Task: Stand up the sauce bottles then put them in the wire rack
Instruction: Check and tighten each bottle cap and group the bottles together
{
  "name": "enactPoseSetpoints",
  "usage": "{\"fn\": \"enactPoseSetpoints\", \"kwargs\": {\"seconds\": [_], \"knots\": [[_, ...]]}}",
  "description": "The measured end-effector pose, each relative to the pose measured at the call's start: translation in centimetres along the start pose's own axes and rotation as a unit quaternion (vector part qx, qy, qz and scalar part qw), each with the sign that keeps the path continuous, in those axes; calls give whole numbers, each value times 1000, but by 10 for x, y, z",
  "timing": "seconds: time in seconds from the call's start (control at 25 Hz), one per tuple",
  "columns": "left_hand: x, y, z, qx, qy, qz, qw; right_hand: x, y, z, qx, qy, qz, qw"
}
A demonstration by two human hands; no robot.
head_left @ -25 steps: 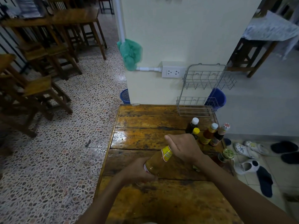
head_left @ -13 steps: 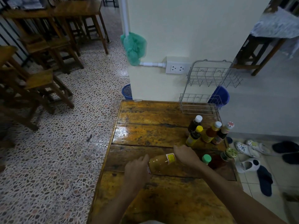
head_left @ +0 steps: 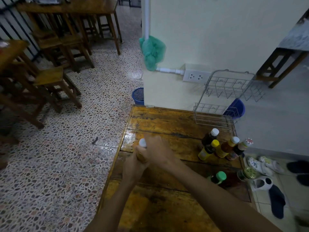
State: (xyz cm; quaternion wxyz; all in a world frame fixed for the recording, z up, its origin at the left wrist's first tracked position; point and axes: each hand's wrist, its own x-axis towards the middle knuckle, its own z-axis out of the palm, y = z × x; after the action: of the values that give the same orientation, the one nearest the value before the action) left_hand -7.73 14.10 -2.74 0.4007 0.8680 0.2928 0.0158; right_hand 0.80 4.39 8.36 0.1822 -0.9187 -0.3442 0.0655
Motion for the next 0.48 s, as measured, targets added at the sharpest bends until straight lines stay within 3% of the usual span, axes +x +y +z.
{"fn": "enactPoseSetpoints", "kwargs": {"seconds": [0.2, 0.48], "knots": [[23, -20, -1, -69, -30, -30, 997, 20, -6, 19, 13, -57, 13, 998], [25, -32, 13, -67, -15, -19, 997, 21, -4, 32, 36, -49, -12, 998]]}}
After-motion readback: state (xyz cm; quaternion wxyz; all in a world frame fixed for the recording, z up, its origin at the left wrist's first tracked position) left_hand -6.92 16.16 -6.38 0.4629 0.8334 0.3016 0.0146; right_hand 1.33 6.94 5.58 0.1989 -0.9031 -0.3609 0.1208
